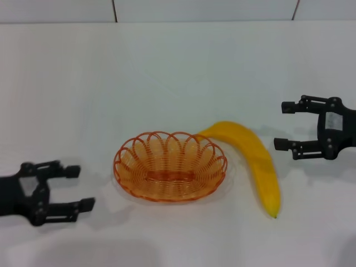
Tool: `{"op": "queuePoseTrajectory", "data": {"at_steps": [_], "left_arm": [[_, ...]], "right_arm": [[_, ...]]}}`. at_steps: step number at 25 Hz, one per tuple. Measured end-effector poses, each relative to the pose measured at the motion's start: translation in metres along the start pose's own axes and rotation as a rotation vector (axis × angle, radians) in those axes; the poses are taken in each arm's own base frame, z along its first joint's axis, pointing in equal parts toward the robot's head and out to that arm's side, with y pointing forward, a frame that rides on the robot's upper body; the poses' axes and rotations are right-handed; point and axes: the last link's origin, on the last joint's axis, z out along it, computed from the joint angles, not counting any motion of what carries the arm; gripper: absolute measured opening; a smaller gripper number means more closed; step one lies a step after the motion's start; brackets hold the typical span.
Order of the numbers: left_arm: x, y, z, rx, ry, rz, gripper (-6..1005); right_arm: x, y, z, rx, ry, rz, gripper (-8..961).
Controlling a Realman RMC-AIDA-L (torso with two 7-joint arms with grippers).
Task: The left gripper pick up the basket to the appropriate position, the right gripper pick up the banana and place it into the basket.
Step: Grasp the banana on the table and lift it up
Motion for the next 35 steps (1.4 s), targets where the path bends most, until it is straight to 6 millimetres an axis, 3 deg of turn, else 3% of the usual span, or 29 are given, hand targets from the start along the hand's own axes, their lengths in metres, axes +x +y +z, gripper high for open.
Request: {"op": "queuePoseTrajectory", "data": {"at_steps": [5,8,15,23,26,30,35], "left_arm": [[-0.024,0.004,-0.014,0.021,0.080,0.001,832],[-0.029,0.003,-0.018,0.044,0.123,0.022,831],[-0.023,-0.001,-0.013,0.027,0.128,0.041,830],[-0.020,-0.004,-0.010,0.023,0.137,0.043,831],[-0.019,-0.005,-0.009,0.025,0.138,0.046,831],[-0.016,-0.006,-0.008,0.022,0.140,0.052,831],[-0.015,-0.006,-0.008,0.018,0.142,0.048,830]], "right_arm": [[-0.002,-0.004,-0.004,0.008,0.023,0.038,876],[-0.010,-0.006,-0.009,0.000,0.049,0.073,876],[-0.059,-0.009,-0.013,-0.027,0.196,0.062,876],[-0.126,-0.012,0.022,0.027,0.520,0.119,876],[-0.140,-0.011,0.038,0.048,0.599,0.116,876],[-0.136,-0.016,0.052,0.110,0.672,0.153,876],[-0.112,-0.019,0.059,0.162,0.760,0.265,876]]}}
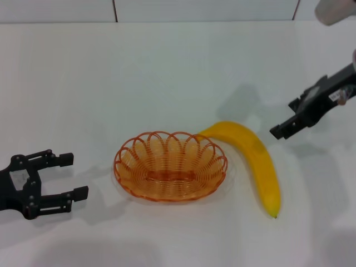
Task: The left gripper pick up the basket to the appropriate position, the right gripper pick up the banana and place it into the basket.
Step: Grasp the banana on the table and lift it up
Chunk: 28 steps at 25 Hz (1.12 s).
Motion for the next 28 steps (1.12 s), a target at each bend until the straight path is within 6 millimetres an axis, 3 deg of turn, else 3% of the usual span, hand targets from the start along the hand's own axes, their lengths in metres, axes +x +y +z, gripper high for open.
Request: {"op": "queuePoseTrajectory", "data": {"at_steps": [28], "left_arm": [[-0.004,0.000,0.006,-0.028,-0.019,-0.016,830]], "right_arm": [[0.004,0.007,0.040,-0.113,-0.012,0.079,877]]}}
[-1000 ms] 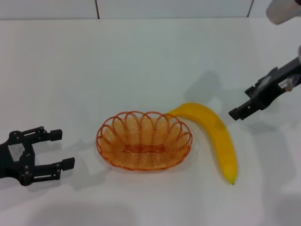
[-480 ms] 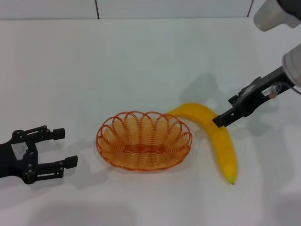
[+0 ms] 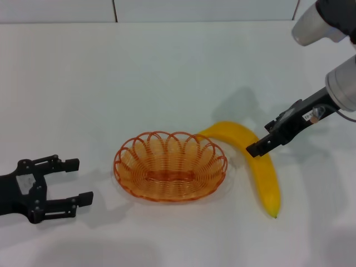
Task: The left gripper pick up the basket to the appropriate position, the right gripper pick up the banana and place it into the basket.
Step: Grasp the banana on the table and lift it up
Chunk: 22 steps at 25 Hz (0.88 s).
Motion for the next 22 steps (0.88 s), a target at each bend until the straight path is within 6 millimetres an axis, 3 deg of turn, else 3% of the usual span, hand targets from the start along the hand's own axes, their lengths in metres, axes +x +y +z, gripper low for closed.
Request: {"op": "queuePoseTrajectory", "data": {"at_steps": [22], "left_arm": [[-0.004,0.001,0.000,-0.010,-0.026,-0.008,830]], "right_arm": [[0.002,-0.007,0.031,0.006,0.032,0.047,876]]}}
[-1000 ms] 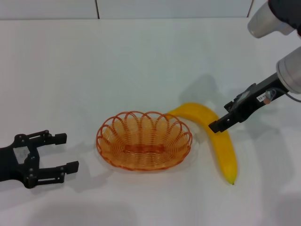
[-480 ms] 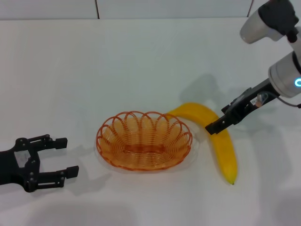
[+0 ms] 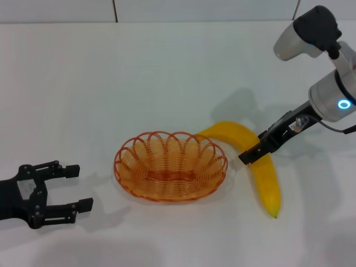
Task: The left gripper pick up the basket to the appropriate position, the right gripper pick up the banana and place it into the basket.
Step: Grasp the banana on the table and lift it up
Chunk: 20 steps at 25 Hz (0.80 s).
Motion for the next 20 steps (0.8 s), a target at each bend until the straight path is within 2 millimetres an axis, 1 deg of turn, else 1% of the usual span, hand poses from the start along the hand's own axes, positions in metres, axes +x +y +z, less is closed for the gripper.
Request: {"op": "queuePoseTrajectory", "data": {"at_steps": [13,20], "left_arm": [[0.0002,-0.0002,0.0003,-0.001,-0.001,-0.001,831],[0.0003,-0.0002,0.0003,-0.001,-0.001,-0.001,831]], "right_arm": [[0.0004,-0.0038,0.0047,0.010,-0.010,0.056,864],[-0.0075,-0.0036,0.0089,0.015,-0.012,0.052,860]]}}
